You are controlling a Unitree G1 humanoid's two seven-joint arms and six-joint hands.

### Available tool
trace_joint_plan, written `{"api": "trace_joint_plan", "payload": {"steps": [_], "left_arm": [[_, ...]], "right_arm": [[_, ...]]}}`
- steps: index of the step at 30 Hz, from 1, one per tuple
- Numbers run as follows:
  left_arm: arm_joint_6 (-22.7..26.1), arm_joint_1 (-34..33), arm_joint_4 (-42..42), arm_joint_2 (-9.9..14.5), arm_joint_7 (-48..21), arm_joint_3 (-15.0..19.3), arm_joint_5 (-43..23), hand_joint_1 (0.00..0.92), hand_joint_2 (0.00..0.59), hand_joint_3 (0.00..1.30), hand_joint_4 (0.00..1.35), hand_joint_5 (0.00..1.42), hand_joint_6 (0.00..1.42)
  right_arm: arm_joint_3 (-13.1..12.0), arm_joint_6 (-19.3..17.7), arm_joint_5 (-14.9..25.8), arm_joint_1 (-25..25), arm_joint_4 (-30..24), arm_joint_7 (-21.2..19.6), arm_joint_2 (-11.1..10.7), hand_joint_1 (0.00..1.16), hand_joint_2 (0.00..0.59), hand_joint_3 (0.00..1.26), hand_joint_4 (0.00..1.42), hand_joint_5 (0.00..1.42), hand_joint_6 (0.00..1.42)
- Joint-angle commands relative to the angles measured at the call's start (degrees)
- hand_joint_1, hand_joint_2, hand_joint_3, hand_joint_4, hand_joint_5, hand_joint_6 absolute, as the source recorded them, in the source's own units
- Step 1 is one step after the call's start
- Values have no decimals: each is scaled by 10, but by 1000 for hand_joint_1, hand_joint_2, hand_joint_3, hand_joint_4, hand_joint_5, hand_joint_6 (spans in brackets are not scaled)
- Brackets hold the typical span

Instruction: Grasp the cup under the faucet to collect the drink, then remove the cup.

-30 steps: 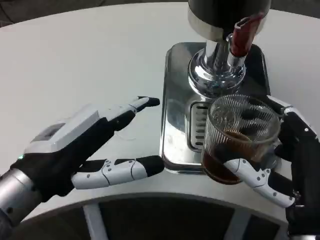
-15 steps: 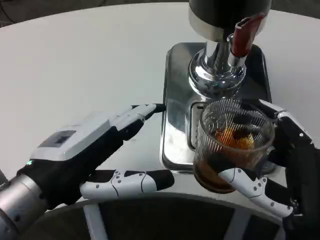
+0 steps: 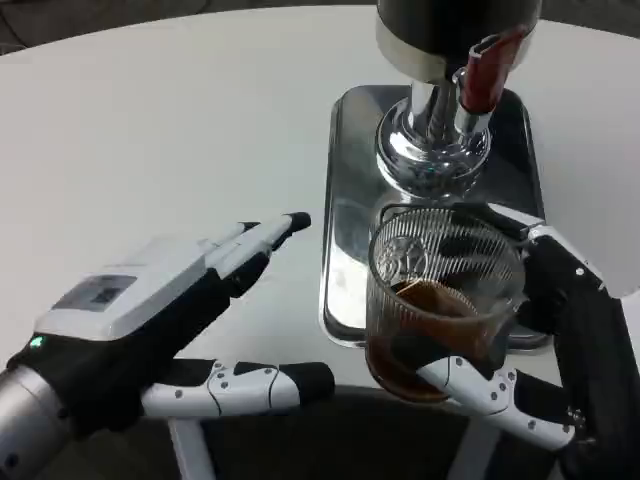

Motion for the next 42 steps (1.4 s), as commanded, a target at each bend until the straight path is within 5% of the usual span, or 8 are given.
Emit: {"api": "trace_joint_plan", "payload": {"steps": [1,17,42], "left_arm": [[-1,19,-13,11,-10,8,3,0,83,0,0,0,69],[1,109,-78,3,-14,78,-9,0,82,0,0,0,62],[2,119,-76,1,-18,86,-15,0,78,0,0,0,61]], "right_arm": [[5,-33,7,6,-25,9,-6,843,176,910,1053,1283,1252],[11,-35,20,13,-37,46,-27,836,174,911,1065,1286,1256],[0,-30,35,16,-48,64,-36,844,177,921,1077,1300,1272]]}}
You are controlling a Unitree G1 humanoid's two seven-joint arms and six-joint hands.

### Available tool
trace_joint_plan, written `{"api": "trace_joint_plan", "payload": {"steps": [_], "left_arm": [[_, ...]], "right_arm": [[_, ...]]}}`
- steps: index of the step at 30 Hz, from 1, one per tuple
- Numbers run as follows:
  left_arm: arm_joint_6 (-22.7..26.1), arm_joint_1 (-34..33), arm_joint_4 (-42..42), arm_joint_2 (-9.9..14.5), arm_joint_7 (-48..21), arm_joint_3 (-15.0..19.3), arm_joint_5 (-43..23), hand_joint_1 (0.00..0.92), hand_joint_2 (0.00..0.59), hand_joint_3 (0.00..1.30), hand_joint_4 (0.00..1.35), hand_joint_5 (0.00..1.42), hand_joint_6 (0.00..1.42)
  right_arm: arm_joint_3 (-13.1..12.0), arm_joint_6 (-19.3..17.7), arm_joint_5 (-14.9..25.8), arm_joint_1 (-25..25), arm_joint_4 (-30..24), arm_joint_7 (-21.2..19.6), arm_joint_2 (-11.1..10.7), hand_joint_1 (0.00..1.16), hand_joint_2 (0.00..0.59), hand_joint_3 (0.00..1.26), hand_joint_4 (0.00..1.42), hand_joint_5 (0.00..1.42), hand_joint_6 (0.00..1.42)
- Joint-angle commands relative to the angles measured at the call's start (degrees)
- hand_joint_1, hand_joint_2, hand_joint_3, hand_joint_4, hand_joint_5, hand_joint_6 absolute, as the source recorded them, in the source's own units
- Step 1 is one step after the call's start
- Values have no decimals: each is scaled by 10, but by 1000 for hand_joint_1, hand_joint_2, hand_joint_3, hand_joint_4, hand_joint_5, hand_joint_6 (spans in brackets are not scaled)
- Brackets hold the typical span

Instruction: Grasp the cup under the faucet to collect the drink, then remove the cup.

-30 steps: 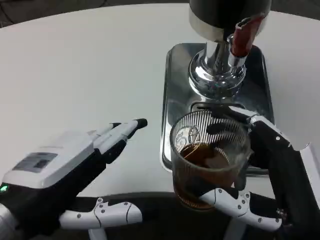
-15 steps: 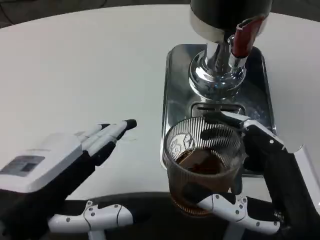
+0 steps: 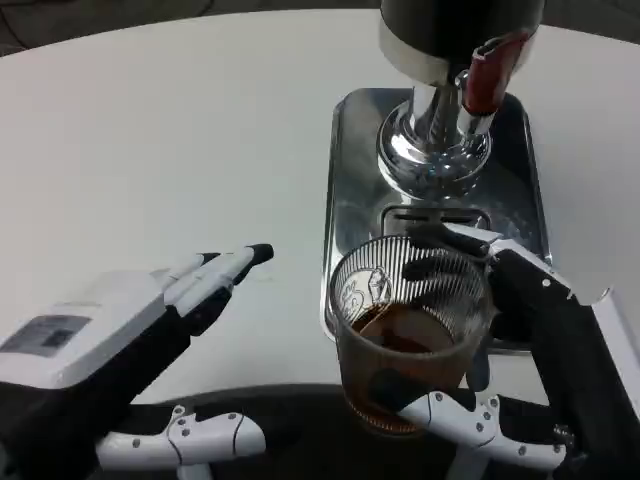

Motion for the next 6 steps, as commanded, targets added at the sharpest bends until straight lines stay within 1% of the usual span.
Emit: {"api": "trace_joint_plan", "payload": {"steps": [1,6], "left_arm": [[1,11,-4,-1,-8,2,-8,0,78,0,0,0,61],[0,12,-4,-2,-6,4,-8,0,78,0,0,0,61]], "right_arm": [[1,-24,13,3,-21,0,3,844,177,921,1078,1300,1272],[2,-24,12,3,-22,1,3,846,178,921,1080,1300,1273]]}}
